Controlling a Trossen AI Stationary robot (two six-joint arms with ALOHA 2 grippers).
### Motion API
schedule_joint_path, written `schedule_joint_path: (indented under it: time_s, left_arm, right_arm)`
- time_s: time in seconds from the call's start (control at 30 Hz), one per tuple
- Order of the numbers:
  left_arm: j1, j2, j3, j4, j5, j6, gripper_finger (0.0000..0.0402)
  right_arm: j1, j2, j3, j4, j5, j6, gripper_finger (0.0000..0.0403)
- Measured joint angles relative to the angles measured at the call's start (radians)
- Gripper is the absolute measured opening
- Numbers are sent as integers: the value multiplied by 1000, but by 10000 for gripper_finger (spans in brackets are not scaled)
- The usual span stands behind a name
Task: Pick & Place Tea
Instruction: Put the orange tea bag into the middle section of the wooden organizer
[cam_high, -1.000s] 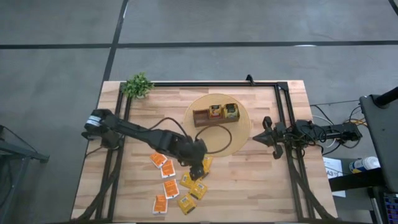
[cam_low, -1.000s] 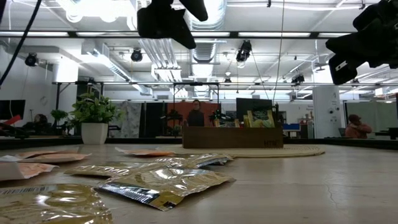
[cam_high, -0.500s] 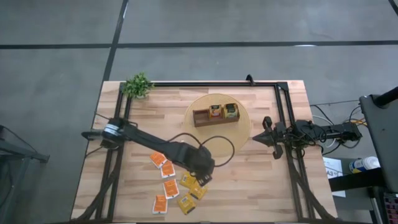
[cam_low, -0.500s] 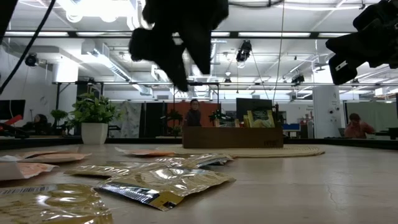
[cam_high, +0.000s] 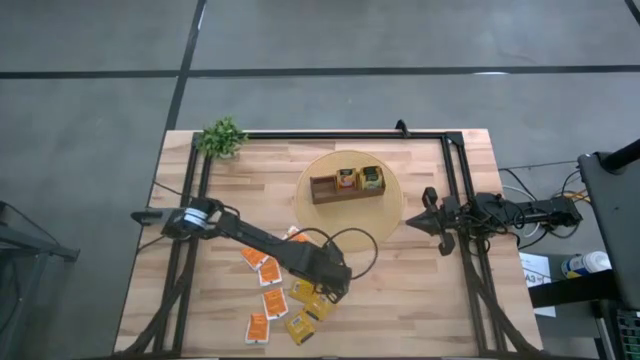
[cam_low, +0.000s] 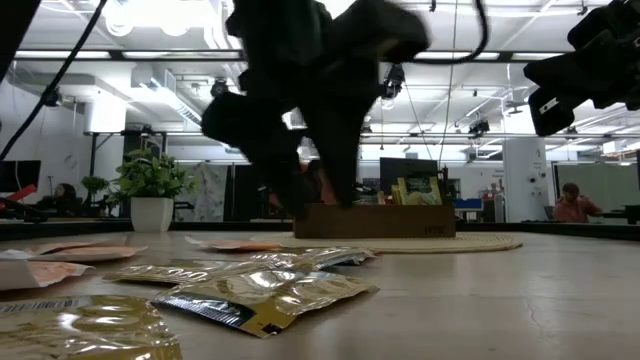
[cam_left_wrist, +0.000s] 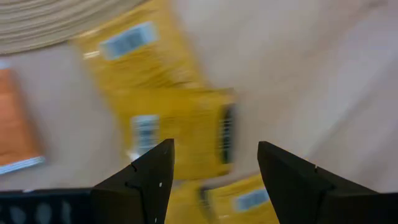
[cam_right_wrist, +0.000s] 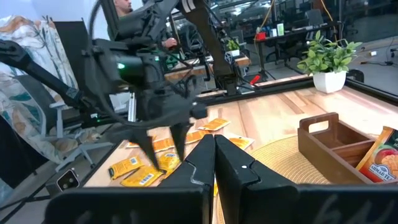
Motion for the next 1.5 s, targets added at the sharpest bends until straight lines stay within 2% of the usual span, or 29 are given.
schedule_joint_path:
  time_s: [0.27, 1.0, 1.13, 1.33, 1.5]
  left_arm:
    - [0, 52, 37, 12, 2, 5, 225]
    - [1, 93, 24, -17, 18, 47, 206]
    - [1, 93, 23, -21, 18, 47, 173]
    - [0, 88, 23, -17, 34, 49, 84]
    - [0, 88, 23, -17, 45, 51, 29]
  right_arm:
    - [0, 0, 0, 0, 0, 0, 8]
    - [0, 1, 0, 0, 0, 0, 8]
    - [0, 0, 0, 0, 0, 0, 8]
    - [0, 0, 0, 0, 0, 0, 8]
    - [0, 0, 0, 0, 0, 0, 8]
